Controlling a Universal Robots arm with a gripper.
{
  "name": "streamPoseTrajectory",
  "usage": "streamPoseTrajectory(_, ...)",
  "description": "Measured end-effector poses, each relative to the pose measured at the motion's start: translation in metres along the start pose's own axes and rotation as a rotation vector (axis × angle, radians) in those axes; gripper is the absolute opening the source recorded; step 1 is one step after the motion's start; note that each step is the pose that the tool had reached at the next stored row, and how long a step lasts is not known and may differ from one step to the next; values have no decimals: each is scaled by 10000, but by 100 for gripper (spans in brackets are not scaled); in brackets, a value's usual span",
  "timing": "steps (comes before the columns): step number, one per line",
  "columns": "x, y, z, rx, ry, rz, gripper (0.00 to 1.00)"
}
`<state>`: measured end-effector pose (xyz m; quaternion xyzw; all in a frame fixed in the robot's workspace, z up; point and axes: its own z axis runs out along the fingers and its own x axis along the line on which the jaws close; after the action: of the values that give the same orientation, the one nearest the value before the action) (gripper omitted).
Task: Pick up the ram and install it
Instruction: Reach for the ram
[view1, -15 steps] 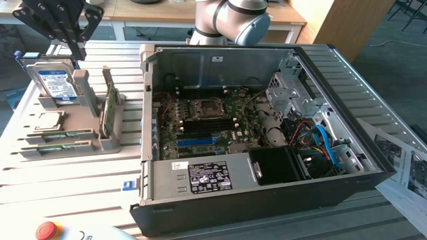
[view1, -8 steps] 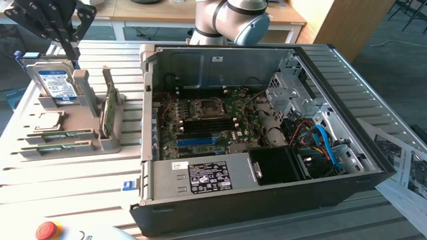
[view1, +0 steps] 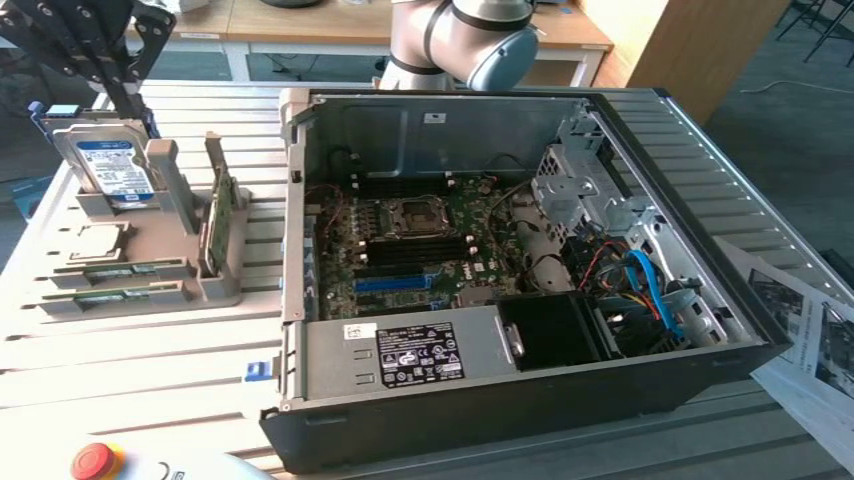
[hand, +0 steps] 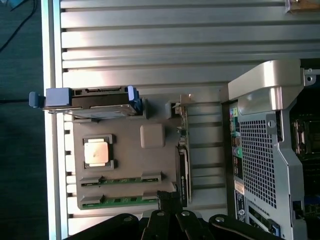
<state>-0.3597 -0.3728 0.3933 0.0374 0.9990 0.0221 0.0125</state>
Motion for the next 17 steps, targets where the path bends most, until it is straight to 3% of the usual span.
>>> streamPoseTrajectory(17,321,10,-7,0,1,-1,11)
